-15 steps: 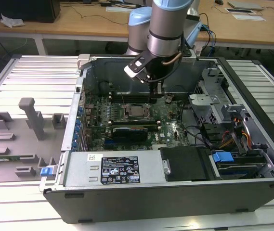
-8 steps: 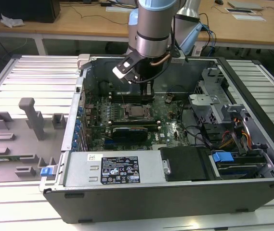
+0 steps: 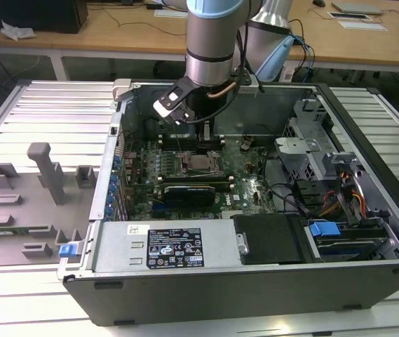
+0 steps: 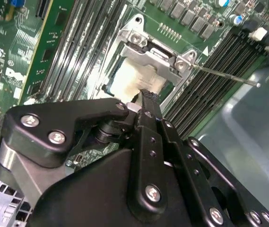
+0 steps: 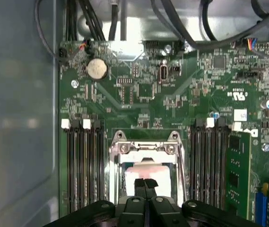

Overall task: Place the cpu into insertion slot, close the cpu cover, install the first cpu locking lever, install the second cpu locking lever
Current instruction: 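Close the cpu cover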

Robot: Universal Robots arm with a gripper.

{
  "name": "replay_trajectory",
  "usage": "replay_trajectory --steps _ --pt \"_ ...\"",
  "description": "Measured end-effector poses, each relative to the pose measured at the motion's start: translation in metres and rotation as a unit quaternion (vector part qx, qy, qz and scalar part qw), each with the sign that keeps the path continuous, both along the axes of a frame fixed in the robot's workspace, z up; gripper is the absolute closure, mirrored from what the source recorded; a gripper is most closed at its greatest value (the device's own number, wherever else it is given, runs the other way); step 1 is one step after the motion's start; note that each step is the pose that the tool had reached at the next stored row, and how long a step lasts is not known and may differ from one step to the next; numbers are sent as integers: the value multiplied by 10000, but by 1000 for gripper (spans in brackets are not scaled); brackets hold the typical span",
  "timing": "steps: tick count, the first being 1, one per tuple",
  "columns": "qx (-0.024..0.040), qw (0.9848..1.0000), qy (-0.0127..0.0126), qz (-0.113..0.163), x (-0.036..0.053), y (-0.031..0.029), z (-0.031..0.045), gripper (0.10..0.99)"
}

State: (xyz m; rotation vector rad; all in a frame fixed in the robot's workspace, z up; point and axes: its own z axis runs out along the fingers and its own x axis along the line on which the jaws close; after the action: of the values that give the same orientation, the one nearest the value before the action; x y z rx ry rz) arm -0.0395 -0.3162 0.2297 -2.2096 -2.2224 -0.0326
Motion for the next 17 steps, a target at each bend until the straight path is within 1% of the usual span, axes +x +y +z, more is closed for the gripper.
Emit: replay_trajectory --steps 4,6,7,8,10,11,13,14,16,17 --pt "-2 10000 -1 30 -1 0 0 980" --pt "-3 9998 -1 213 -1 0 0 980" --pt "-3 9994 -1 357 -1 0 0 980" --pt "-3 9991 -1 434 -1 0 -1 980" --pt "-3 9978 -1 657 -1 0 -1 980" --pt "-3 9971 -1 758 -1 0 -1 980" --pt "-3 9942 -1 1076 -1 0 -1 980" --pt "-3 9933 -1 1159 -1 0 -2 980" --pt "-6 9893 -1 1456 -1 0 -5 980" --pt "-7 9882 -1 1535 -1 0 -6 980"
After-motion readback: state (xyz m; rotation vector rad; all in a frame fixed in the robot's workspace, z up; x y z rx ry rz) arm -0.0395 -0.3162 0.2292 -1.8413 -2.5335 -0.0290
